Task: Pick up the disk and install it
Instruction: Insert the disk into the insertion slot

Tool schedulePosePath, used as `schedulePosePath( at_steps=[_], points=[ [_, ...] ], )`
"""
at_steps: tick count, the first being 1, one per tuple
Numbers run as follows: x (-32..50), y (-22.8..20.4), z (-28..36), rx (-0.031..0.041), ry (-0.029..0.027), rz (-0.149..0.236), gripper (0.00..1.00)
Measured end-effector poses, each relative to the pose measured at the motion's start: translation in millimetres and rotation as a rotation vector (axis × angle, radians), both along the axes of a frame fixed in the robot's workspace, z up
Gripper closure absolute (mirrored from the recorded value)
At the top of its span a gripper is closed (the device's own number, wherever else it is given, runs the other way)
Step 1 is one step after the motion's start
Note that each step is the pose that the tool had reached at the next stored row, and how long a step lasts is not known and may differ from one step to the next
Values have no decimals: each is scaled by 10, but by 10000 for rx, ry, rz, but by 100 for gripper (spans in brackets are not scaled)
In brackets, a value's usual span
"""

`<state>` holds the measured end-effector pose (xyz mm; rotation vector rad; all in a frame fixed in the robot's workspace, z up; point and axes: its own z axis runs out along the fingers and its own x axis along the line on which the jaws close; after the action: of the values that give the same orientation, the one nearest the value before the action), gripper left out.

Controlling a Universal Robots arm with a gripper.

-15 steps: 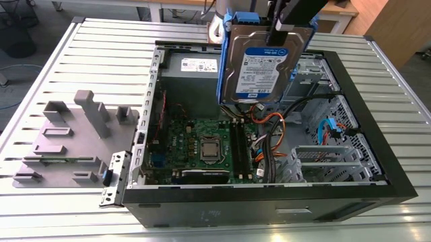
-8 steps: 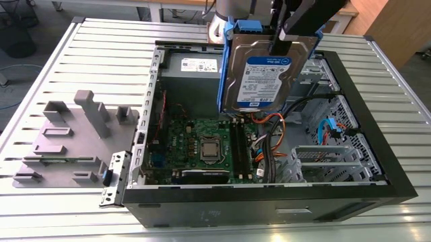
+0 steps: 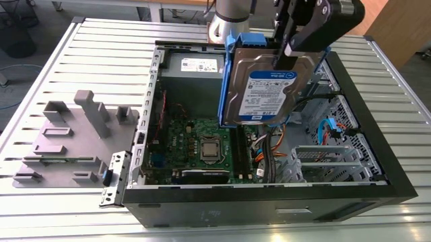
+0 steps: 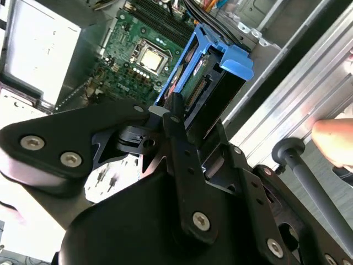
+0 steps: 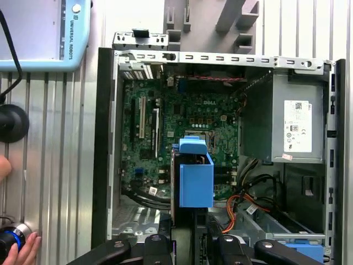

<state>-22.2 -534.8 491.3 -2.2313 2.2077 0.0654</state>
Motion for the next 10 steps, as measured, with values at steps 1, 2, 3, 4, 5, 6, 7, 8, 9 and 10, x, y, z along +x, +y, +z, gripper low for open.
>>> schedulePosePath(
  at_steps=[1, 2, 3, 4, 5, 6, 7, 8, 9, 10],
  points=[
    [0, -32, 1, -3, 1, 0, 65],
    [0, -65, 1, -5, 1, 0, 65],
    [0, -98, 0, -6, 0, 1, 65],
    [0, -130, -1, -6, 0, 1, 65],
    [0, -162, 0, -9, 0, 0, 65],
    [0, -196, 1, -13, 1, 0, 65],
    [0, -227, 0, -13, 0, 0, 65],
    [0, -257, -1, -14, 0, 0, 65],
    [0, -287, 0, -19, 1, 0, 65],
    [0, -315, 0, -22, 1, 0, 65]
  ],
)
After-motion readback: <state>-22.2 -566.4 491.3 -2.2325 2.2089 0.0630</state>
